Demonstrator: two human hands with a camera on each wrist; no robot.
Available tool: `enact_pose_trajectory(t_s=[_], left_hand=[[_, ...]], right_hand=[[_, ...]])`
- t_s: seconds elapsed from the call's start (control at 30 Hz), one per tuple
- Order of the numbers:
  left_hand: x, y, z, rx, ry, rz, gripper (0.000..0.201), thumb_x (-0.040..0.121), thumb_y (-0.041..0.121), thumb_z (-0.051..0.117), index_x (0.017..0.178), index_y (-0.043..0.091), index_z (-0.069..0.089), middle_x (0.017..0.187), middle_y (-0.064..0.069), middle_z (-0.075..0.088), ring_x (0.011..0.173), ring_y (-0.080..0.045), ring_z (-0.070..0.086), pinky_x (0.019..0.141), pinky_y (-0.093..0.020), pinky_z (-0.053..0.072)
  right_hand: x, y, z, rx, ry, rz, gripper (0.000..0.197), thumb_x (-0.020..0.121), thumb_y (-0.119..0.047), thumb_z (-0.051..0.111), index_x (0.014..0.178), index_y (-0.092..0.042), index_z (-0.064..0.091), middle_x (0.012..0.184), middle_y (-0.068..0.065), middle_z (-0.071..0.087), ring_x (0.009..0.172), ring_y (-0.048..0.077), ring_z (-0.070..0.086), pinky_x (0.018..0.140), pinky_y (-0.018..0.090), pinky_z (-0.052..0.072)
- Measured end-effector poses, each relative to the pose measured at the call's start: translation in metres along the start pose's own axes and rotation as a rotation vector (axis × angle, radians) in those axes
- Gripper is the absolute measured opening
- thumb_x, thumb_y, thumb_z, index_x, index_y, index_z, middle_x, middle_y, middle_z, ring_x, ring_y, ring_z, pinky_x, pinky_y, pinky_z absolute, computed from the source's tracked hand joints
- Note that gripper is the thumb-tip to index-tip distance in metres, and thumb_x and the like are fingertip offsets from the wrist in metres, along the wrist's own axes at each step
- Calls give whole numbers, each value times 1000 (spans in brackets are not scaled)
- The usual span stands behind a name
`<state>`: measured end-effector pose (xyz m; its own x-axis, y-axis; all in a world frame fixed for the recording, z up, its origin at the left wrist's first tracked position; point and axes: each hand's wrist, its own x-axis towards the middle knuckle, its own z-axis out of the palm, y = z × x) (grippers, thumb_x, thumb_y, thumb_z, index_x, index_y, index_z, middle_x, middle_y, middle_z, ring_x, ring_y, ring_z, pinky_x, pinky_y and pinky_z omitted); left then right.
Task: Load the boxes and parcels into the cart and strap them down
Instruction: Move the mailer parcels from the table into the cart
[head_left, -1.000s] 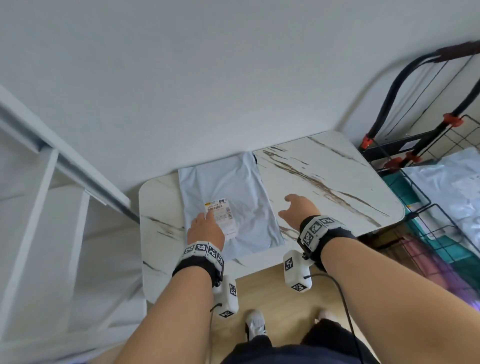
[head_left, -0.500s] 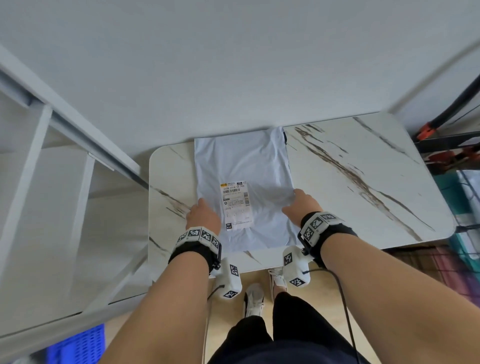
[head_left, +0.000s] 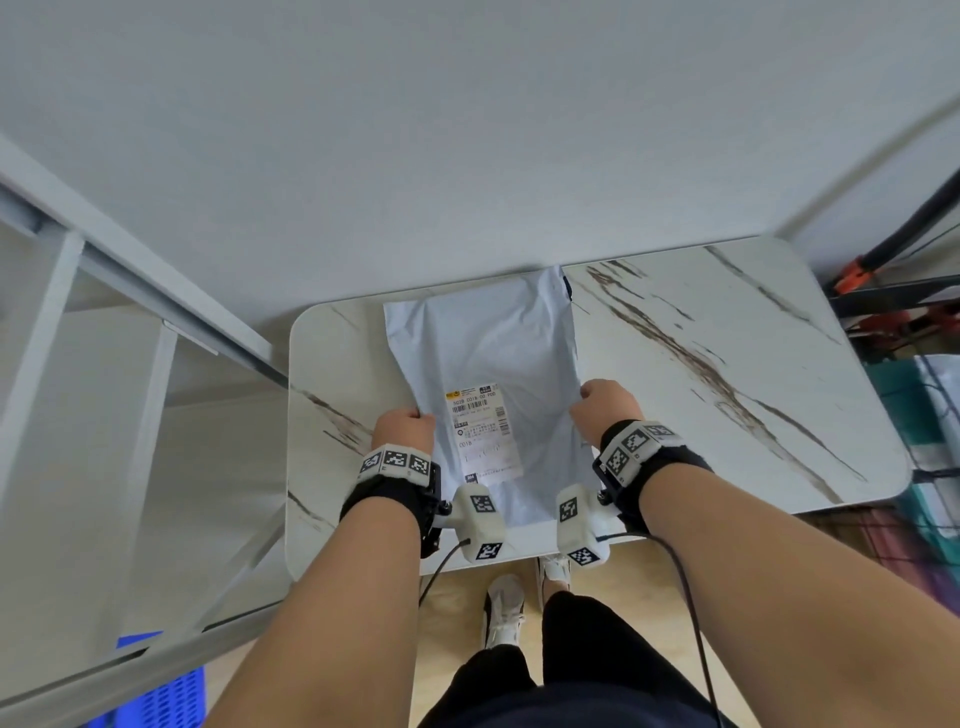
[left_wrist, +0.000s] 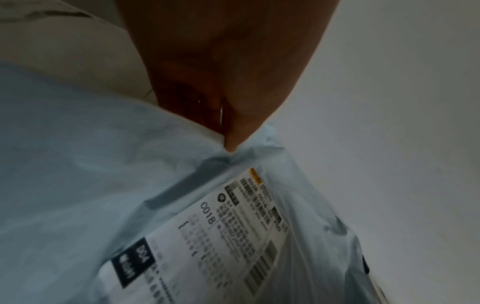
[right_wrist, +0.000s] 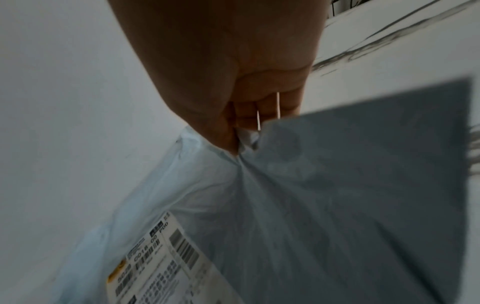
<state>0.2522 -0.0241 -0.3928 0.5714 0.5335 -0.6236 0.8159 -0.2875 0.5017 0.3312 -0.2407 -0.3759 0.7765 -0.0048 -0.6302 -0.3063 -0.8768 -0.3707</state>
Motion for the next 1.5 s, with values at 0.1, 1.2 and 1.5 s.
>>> enact_pose_trajectory(t_s=[0.1,1.2,1.5], left_hand=[[-9,2,-4,145,11,-6,22,90,11,50,70,6,58,73,-11,55,73,-27,49,66,-29,38],[-82,21,97,312,34,275,19,82,11,54,63,9,50,62,-10,46,59,-24,34,49,-25,27],[-158,109,213,310,0,472,18,80,8,53,62,7,51,64,-14,44,63,-22,28,50,-25,23]], right_hand=[[-7,4,-4,-26,1,27,18,85,-7,46,76,-7,62,74,8,60,68,27,56,61,27,43],[-58,141,-31,290,180,154,24,85,-8,44,84,-4,68,83,16,71,78,33,69,77,42,59],[-78,272,-122,380,311,272,24,83,-4,45,91,-10,67,90,15,71,85,31,69,81,38,57]])
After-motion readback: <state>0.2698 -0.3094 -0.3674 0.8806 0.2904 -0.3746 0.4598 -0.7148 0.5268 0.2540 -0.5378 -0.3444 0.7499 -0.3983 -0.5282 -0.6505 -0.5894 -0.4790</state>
